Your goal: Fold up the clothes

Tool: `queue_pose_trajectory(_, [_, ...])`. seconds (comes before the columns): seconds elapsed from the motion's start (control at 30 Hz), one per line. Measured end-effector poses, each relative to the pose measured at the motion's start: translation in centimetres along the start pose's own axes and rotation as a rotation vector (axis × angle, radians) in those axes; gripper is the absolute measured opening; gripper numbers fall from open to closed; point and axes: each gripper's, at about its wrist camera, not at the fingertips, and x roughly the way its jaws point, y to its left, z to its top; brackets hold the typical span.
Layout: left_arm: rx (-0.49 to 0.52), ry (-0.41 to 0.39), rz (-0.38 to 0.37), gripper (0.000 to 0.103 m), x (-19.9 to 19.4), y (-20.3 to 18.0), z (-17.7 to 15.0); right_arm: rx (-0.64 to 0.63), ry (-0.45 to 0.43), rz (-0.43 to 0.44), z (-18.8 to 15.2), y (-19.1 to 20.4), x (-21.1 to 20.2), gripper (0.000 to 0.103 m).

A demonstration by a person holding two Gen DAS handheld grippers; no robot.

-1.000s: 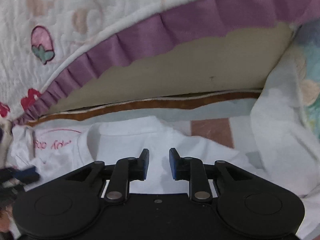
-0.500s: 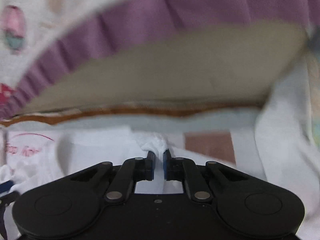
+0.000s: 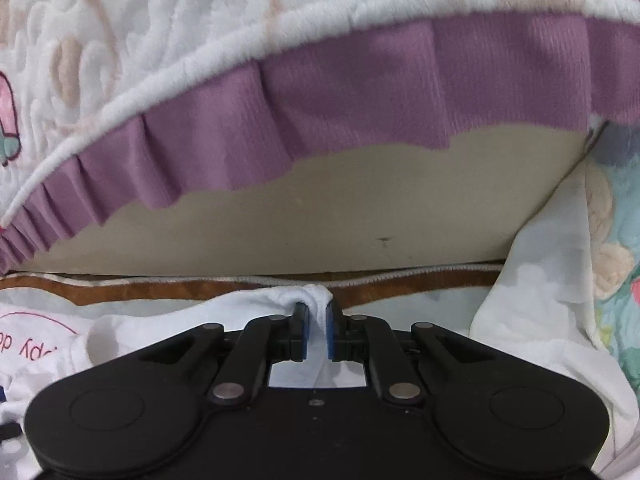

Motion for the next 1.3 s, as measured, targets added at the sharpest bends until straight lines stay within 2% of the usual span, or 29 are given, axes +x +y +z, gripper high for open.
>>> queue_pose_trajectory(0.03, [-0.029, -0.022, 0.010, 0.015, 0.1, 0.2, 0.1, 0.000, -0.005, 0.007, 0.0, 0.0, 0.0, 0.011])
queue_pose_trajectory(0.07, [-0.053, -0.040, 0.027, 0.007, -0.1, 0.4, 0.4, 0.000, -0.011, 0.015, -0.1, -0.1, 0.0, 0.011])
queue_pose_trajectory(0.1, [-0.075, -0.056, 0.044, 0.007, -0.4, 0.6, 0.7, 0.001, -0.016, 0.023, -0.1, -0.1, 0.0, 0.011])
queue_pose_trajectory(0.27, [-0.377, -0.151, 0.085, 0.004, -2.0, 4.2, 0.5, -0.019, -0.019, 0.083, 0.1, -0.7, -0.2, 0.010])
queue_pose_trajectory(0.3, [-0.439, -0.170, 0.092, 0.004, -2.3, 4.9, 0.4, -0.030, -0.009, 0.077, 0.1, -0.8, 0.0, 0.010])
queue_pose_trajectory(0.37, [-0.453, -0.070, 0.150, 0.005, -0.7, 5.4, -0.6, -0.039, 0.008, 0.052, 0.1, -1.1, 0.6, 0.010])
queue_pose_trajectory(0.43, [-0.458, -0.089, 0.126, 0.006, -1.5, 5.7, -1.2, -0.031, 0.026, 0.011, 0.1, -1.3, 1.5, 0.010])
queue_pose_trajectory(0.5, [-0.443, -0.104, 0.143, 0.012, -3.4, 6.1, -0.7, -0.054, 0.041, -0.041, 0.0, -0.5, 2.1, 0.015])
queue_pose_trajectory(0.53, [-0.436, -0.115, 0.158, 0.023, -4.4, 6.2, -0.5, -0.074, 0.044, -0.067, 0.0, 0.1, 2.3, 0.016])
queue_pose_trajectory(0.57, [-0.429, -0.125, 0.173, 0.033, -5.5, 6.4, -0.4, -0.087, 0.029, -0.083, 0.1, 0.6, 2.1, 0.019])
queue_pose_trajectory(0.63, [-0.480, -0.135, 0.203, 0.038, -7.8, 7.6, -1.3, -0.113, -0.002, -0.114, 0.2, 1.8, 1.8, 0.027])
queue_pose_trajectory(0.73, [-0.586, -0.143, 0.221, 0.039, -10.4, 9.9, -3.2, -0.125, -0.073, -0.135, 0.2, 3.9, 0.2, 0.029])
queue_pose_trajectory(0.8, [-0.634, -0.143, 0.210, 0.039, -10.6, 11.2, -4.2, -0.174, -0.131, -0.118, 0.2, 5.7, -1.1, 0.038])
queue_pose_trajectory(0.87, [-0.651, -0.133, 0.224, 0.039, -10.3, 12.0, -5.0, -0.243, -0.189, -0.101, 0.1, 7.9, -2.4, 0.040])
queue_pose_trajectory(1.0, [-0.684, -0.131, 0.207, 0.039, -9.0, 13.5, -5.9, -0.347, -0.202, 0.063, -0.1, 12.0, -4.2, 0.043])
queue_pose_trajectory(1.13, [-0.720, -0.150, 0.166, 0.041, -8.2, 14.5, -6.5, -0.413, -0.090, 0.268, -1.8, 16.1, -4.4, 0.044])
queue_pose_trajectory(1.3, [-0.786, -0.127, 0.115, 0.042, -7.4, 15.3, -5.8, -0.543, 0.009, 0.424, -6.8, 19.9, -5.2, 0.043])
